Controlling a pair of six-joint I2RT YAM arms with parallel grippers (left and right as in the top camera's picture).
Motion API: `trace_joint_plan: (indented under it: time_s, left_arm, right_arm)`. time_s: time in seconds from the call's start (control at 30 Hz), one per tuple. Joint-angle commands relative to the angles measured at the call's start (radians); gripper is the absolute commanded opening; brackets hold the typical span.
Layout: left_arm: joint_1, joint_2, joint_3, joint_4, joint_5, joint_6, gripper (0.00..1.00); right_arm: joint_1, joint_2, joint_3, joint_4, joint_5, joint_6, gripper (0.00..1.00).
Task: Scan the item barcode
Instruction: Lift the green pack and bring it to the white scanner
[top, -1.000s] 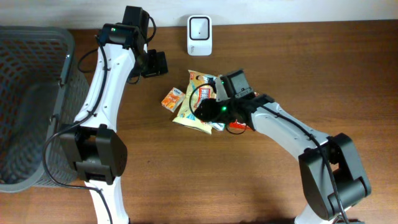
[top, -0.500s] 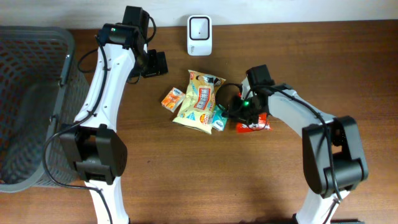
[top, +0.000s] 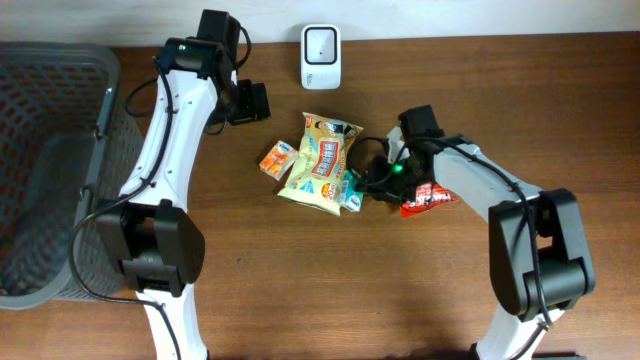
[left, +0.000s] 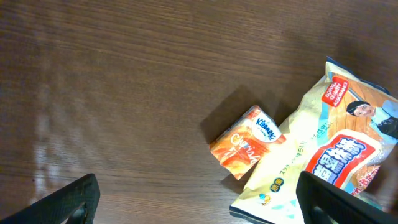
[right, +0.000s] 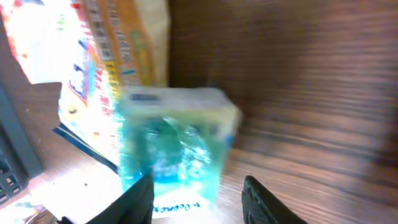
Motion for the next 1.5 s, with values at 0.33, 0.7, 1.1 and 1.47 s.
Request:
trace_joint_plan:
  time_s: [0.33,0.7,1.1,1.47]
  left_arm:
    - [0.001,0.01,0.002,0.002,-0.007,-0.01,0.99]
    - [0.001,0.01,0.002,0.002,-0.007,-0.01,0.99]
    - [0.001,0.01,0.002,0.002,-0.007,-0.01,0.99]
    - [0.001,0.01,0.002,0.002,-0.007,-0.01,0.99]
  right_arm:
    - [0.116,0.015,0.015,0.002,0.48,0.148,0.51]
    - [0.051,0.019,0.248,-0.376,0.455,0.038,0.7]
    - [-0.051,0.019,-0.042,-0.04,0.154,-0.133,0.47]
    - [-0.111,0.017,0.069,0.34,-0.792,-0.212,0.04]
